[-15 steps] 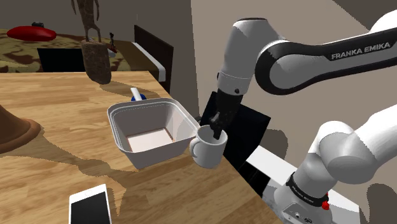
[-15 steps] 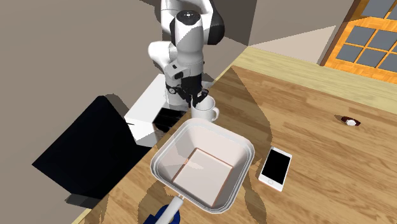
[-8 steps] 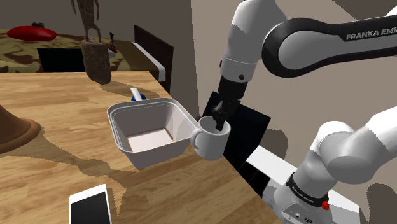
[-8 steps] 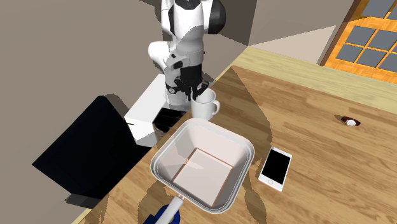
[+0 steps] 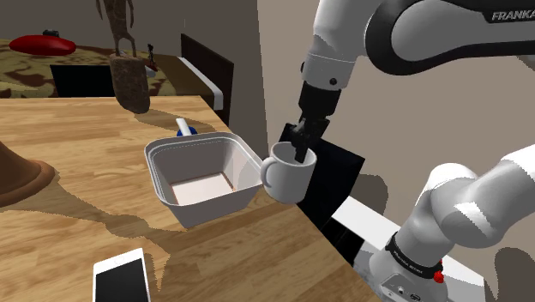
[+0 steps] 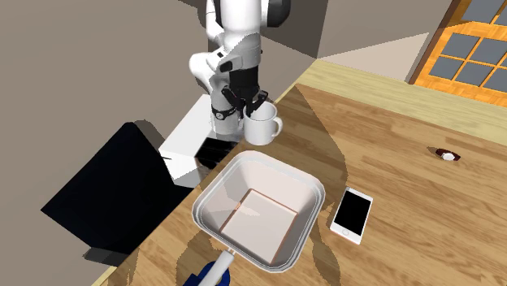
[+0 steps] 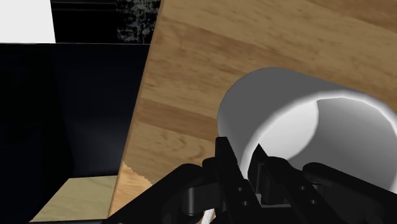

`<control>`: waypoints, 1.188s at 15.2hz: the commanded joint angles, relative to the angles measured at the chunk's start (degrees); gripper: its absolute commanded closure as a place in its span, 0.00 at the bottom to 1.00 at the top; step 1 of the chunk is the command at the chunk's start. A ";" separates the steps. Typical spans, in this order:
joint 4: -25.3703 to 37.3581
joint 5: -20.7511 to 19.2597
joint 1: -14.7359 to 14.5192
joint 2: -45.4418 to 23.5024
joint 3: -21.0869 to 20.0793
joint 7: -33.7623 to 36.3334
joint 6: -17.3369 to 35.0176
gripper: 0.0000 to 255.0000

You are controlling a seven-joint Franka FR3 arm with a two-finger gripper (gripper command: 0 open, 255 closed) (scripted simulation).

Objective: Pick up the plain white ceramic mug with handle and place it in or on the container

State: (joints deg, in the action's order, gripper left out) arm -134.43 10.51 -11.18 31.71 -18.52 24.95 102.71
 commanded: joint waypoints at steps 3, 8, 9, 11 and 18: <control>3.03 -0.35 0.18 0.07 0.47 0.03 -3.11 1.00; 7.02 -0.74 0.37 -0.16 0.91 0.20 -6.88 1.00; 7.85 -0.81 0.42 -0.24 0.99 0.24 -7.63 1.00; 10.42 -1.42 0.93 -2.59 0.95 0.21 -7.89 1.00; 25.76 -5.76 3.53 -18.65 -0.01 0.67 -7.61 1.00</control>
State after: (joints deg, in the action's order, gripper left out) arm -111.94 5.68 -8.09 16.27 -18.36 25.48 95.23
